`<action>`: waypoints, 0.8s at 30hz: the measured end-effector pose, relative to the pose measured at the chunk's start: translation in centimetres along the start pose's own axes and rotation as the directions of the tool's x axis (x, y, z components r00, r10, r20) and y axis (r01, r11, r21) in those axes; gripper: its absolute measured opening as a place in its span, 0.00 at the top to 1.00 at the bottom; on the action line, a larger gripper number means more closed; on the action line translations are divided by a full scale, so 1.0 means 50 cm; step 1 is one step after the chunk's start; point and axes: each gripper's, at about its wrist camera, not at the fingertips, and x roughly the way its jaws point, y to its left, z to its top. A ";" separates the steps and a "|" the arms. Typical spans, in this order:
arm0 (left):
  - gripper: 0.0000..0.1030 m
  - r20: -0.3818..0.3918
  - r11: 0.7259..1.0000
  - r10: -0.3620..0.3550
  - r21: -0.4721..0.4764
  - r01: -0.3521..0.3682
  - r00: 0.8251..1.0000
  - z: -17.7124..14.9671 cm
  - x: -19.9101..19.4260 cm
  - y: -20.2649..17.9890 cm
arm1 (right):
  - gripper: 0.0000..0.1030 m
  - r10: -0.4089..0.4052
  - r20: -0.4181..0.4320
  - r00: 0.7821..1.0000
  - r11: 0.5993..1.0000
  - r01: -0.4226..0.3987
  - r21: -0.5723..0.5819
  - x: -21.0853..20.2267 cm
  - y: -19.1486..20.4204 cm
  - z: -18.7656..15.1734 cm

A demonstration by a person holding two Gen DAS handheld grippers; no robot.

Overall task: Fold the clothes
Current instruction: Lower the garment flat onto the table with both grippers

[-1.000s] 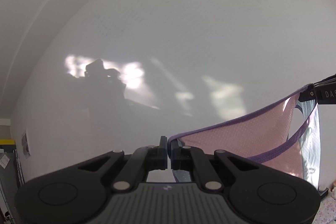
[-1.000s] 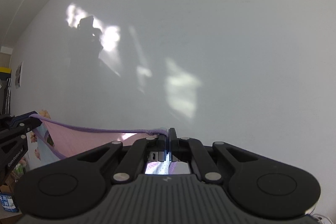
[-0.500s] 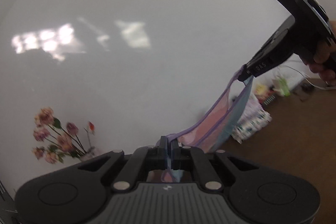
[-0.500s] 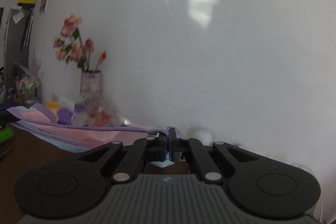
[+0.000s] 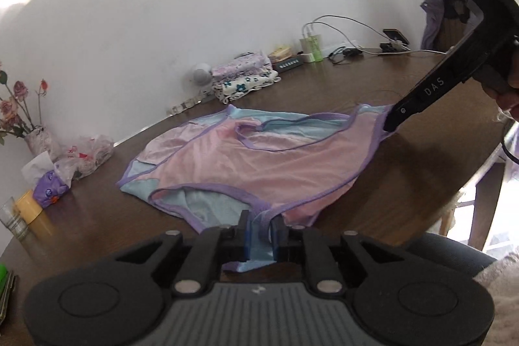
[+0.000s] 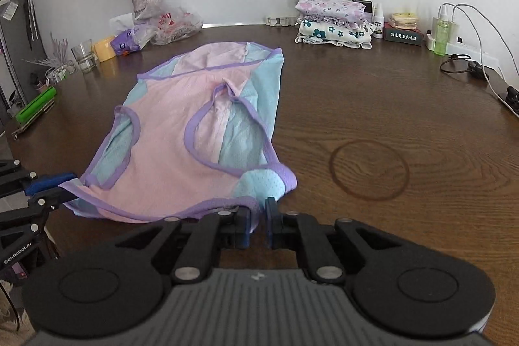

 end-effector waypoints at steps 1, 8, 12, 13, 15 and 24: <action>0.70 -0.007 1.000 -0.023 0.002 0.023 1.000 -0.005 -0.011 -0.001 | 0.84 0.006 -0.014 1.000 1.000 -0.006 -0.004 -0.007 -0.001 -0.004; 0.49 0.005 0.967 -0.215 -0.138 0.213 0.977 0.013 -0.069 0.079 | 0.63 0.135 -0.042 0.990 0.990 -0.136 -0.030 -0.052 -0.019 0.039; 0.46 -0.023 0.939 -0.274 -0.220 0.263 0.961 0.071 -0.023 0.121 | 0.63 0.167 -0.055 0.985 0.980 -0.172 -0.105 -0.029 -0.018 0.094; 0.46 -0.045 0.934 -0.289 -0.233 0.271 0.956 0.084 -0.005 0.126 | 0.63 0.164 -0.080 0.983 0.974 -0.175 -0.145 -0.011 -0.014 0.109; 0.47 -0.109 0.927 -0.315 -0.249 0.281 0.943 0.100 0.033 0.128 | 0.63 0.160 -0.142 0.977 0.957 -0.188 -0.220 0.026 -0.002 0.139; 0.81 -0.286 0.853 -0.482 -0.371 0.368 0.828 0.110 0.143 0.149 | 0.74 0.131 -0.396 0.909 0.876 -0.293 -0.383 0.137 0.013 0.191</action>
